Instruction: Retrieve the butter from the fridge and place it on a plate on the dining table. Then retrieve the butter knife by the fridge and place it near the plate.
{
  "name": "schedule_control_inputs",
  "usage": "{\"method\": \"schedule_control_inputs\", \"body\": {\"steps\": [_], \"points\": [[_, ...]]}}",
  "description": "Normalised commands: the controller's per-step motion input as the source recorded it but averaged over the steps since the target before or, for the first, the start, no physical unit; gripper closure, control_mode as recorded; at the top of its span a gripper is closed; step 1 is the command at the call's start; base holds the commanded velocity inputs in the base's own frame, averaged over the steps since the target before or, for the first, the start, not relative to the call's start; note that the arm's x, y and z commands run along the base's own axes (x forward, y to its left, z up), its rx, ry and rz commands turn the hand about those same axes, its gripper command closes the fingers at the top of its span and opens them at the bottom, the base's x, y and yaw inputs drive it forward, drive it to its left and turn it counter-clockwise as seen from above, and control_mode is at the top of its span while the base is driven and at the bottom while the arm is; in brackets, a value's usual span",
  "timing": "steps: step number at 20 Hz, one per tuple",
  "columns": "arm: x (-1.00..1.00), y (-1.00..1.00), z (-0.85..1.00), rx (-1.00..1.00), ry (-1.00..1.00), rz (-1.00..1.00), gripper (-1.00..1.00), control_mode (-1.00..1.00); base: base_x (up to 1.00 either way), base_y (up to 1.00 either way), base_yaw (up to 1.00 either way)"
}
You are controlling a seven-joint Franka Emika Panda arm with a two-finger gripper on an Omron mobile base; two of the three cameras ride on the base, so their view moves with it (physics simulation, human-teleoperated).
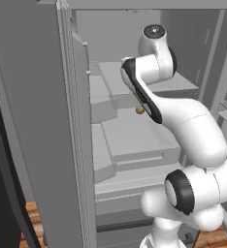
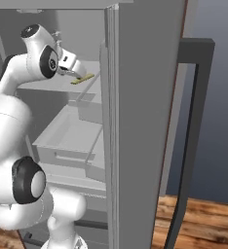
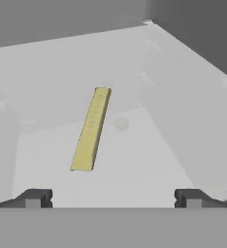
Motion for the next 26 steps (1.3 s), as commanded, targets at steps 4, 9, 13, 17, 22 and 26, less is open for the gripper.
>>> {"method": "schedule_control_inputs", "body": {"steps": [4,9,13,17,22,26], "points": [[0.73,0.00,-0.04,0.00,0.08,-0.02,-1.00,-1.00,0.00,0.00,0.00],[0.53,0.01,-0.14,0.00,0.03,-0.02,-1.00,-1.00,0.00,0.00,0.00],[0.43,0.00,-0.35,0.00,0.00,-0.02,-1.00,-1.00,0.00,0.00,0.00],[0.34,0.02,-0.32,0.00,0.02,0.00,-1.00,-1.00,0.00,0.00,0.00],[-0.14,0.00,-0.24,0.00,0.01,-0.05,-1.00,-1.00,0.00,0.00,0.00],[-0.18,-0.01,-0.17,0.00,0.00,-0.05,-1.00,-1.00,0.00,0.00,0.00]]}}
